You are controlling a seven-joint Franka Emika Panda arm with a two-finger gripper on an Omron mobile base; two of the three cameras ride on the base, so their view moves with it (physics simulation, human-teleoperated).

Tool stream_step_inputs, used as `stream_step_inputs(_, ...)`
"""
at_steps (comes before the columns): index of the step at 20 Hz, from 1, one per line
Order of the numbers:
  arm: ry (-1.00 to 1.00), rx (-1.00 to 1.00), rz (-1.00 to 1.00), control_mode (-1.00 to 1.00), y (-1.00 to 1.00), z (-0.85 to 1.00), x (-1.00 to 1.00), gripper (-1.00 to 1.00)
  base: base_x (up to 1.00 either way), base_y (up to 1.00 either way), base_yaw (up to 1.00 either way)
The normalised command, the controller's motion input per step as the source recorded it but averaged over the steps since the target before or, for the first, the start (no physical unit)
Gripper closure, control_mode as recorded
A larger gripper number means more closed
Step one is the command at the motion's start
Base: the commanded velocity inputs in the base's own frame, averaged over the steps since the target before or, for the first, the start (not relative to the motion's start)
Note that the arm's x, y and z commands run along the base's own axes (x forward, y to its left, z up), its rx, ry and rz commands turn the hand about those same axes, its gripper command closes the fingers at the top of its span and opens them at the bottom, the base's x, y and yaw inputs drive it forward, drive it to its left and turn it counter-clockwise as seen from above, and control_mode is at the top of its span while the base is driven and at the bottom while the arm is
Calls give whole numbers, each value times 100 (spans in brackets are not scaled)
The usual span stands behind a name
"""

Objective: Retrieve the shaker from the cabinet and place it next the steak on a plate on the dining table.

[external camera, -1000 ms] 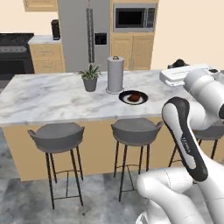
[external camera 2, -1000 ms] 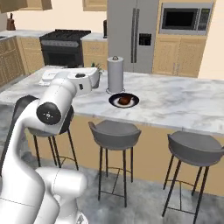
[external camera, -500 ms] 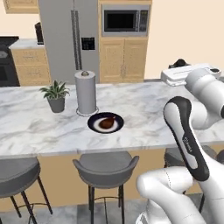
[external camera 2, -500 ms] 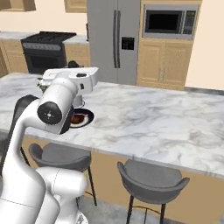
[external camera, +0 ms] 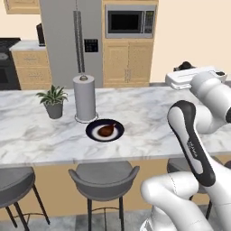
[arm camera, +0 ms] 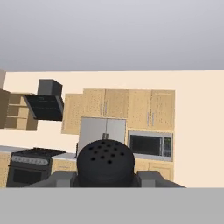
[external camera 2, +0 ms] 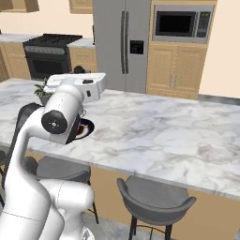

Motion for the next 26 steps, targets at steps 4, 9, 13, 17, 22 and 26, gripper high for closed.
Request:
stream_step_inputs(4,0,0,0,100,0,0,0,100,61,0,22)
stream_step_inputs(9,0,0,0,100,0,0,0,100,59,0,25)
stream_step_inputs(13,7,0,20,-100,-1,-13,43,100,30,0,14)
stream_step_inputs(17,11,0,51,-100,-1,-29,63,100,0,0,0)
stream_step_inputs(22,11,-3,51,-100,0,-30,46,100,0,0,0)
stream_step_inputs(26,10,-4,50,-100,0,-50,42,100,0,0,0)
